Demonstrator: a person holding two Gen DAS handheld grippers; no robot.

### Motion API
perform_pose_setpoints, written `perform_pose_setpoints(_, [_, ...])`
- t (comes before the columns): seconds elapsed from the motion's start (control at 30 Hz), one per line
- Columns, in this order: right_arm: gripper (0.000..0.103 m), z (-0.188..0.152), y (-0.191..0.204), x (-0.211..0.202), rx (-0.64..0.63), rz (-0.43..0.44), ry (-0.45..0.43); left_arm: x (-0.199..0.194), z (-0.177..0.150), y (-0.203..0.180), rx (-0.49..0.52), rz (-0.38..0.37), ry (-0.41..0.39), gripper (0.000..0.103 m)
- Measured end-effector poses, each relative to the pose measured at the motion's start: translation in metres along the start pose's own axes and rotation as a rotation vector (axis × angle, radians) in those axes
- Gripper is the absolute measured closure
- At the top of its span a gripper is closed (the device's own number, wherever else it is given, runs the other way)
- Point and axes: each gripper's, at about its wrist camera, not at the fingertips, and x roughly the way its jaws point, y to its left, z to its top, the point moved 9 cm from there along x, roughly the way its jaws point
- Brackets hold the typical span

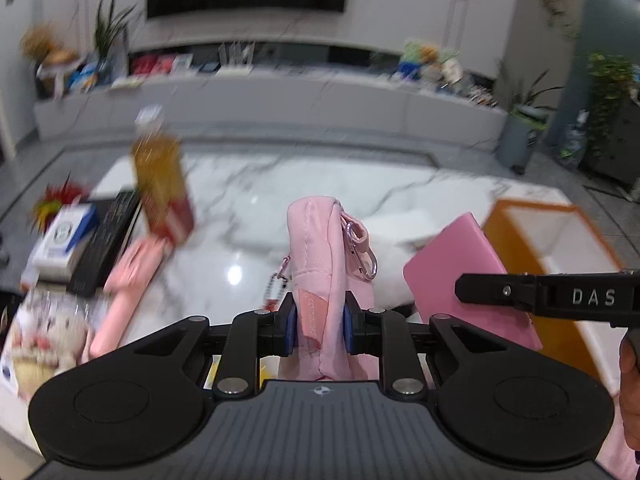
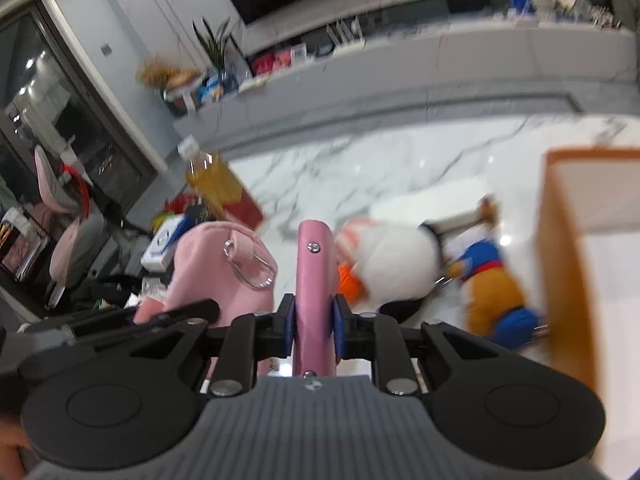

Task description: Organize objects

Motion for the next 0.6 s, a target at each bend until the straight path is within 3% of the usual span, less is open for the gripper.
perform_pose_setpoints(0.3, [0.083, 0.018, -0.056, -0.114, 0.03, -0.075, -0.179, -0.035, 0.038, -0.129, 0.139, -0.18, -0.116, 0.077])
perform_pose_setpoints(0.43, [0.083, 0.013, -0.092, -0.146, 0.077, -0.142, -0.213, -0.024, 0.034, -0.191, 0.186, -0.264, -0.079, 0.077])
perform_pose_setpoints(0.6, [0.083, -0.006, -0.147, -0.159, 0.159, -0.265, -0.197, 0.015, 0.008, -0.246, 0.248, -0.278, 0.01, 0.077])
